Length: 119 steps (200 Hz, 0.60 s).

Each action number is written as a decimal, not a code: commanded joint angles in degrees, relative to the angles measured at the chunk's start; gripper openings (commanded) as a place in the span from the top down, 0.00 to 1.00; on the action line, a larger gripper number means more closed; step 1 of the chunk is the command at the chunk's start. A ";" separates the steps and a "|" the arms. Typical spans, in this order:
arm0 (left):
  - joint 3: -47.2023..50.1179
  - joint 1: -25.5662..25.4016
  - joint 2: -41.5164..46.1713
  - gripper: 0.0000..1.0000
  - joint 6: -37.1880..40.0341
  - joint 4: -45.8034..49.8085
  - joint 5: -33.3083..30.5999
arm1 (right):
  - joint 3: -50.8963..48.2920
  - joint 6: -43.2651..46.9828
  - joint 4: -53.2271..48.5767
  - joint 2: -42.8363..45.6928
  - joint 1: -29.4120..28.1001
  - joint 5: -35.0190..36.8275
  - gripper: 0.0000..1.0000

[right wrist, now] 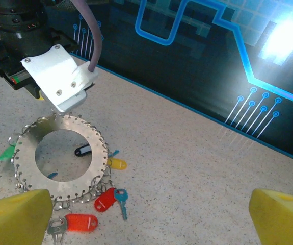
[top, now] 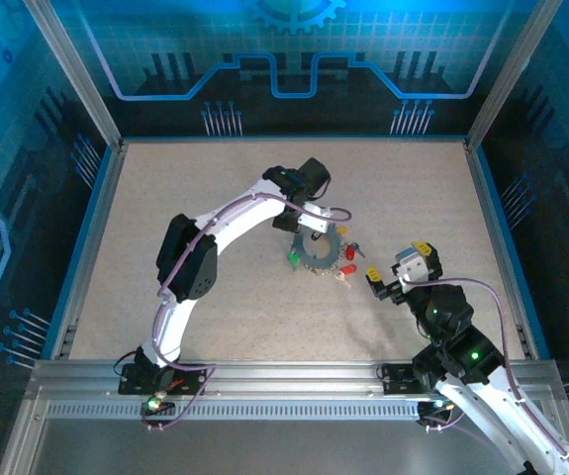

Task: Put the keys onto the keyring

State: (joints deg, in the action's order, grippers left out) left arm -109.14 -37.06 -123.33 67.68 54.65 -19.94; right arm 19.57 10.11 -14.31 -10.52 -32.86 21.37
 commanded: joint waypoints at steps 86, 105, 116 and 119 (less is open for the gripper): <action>20.85 9.08 8.45 0.97 -12.01 -9.44 12.16 | 1.78 -1.47 0.42 -2.63 3.28 -2.21 0.00; 24.42 11.17 9.81 0.86 -14.53 -12.50 12.92 | 2.06 -1.85 0.12 -2.79 3.61 -2.62 0.00; 25.40 12.35 9.86 0.77 -15.51 -12.88 12.23 | 2.32 -1.83 -0.31 -2.86 3.76 -2.78 0.00; 25.69 12.62 9.86 0.75 -15.78 -13.12 11.72 | 2.43 -1.90 -0.41 -2.87 3.75 -2.81 0.00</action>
State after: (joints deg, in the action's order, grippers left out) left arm -85.78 -26.98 -116.20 56.12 44.51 -10.35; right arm 19.73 9.41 -14.20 -13.37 -30.13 19.07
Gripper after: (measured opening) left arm 0.198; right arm 0.997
